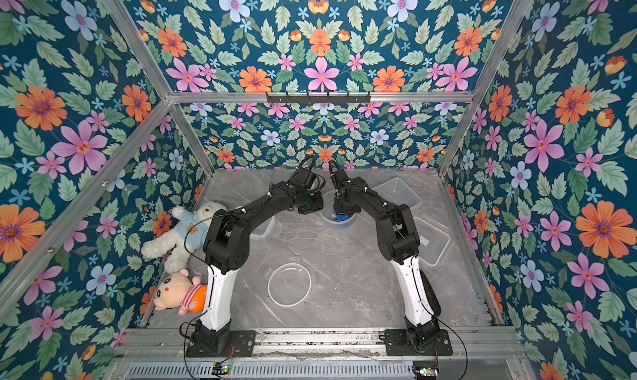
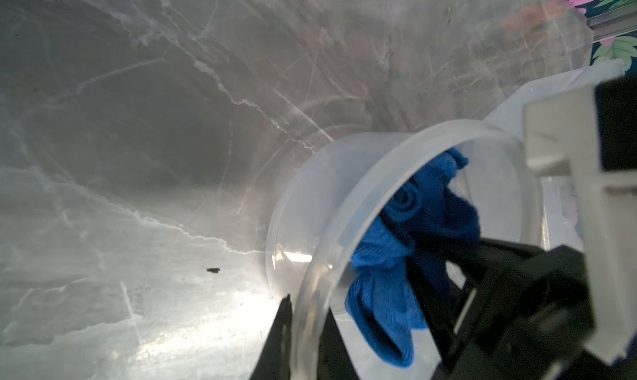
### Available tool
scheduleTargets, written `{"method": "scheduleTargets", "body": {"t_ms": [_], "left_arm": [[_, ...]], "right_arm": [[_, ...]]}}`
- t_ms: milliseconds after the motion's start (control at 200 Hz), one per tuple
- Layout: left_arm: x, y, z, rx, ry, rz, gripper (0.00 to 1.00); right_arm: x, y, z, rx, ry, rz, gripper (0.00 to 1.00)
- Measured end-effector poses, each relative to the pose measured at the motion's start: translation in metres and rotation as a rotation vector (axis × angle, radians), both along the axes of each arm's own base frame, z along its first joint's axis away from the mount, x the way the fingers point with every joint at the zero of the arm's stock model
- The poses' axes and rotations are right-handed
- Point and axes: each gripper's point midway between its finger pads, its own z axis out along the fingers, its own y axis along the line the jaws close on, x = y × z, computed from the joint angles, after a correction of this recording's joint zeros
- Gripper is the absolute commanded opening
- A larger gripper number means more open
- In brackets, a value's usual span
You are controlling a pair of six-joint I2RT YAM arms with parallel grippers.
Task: Wipe the insides of the lunch boxes
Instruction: Wipe the dirt inside the lunch box.
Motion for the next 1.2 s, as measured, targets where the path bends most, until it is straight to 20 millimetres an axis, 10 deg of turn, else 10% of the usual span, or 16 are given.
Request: {"method": "scheduleTargets", "body": {"t_ms": [380,630,1060,1200], "left_arm": [[0.003,-0.002,-0.009,-0.009,-0.024,0.047,0.15],[-0.002,-0.004,-0.011,-0.037,-0.007,0.038,0.15],[-0.009,-0.009,-0.003,-0.082,0.024,-0.022,0.16],[-0.007,-0.007,0.009,-0.094,0.003,-0.016,0.27]], "right_arm": [[0.047,0.048,-0.005,0.231,0.002,0.081,0.0],[0.025,0.088,-0.009,0.461,0.081,0.182,0.0],[-0.046,0.052,0.008,0.297,0.144,0.223,0.0],[-0.046,0.035,0.004,0.201,0.139,0.211,0.39]]}}
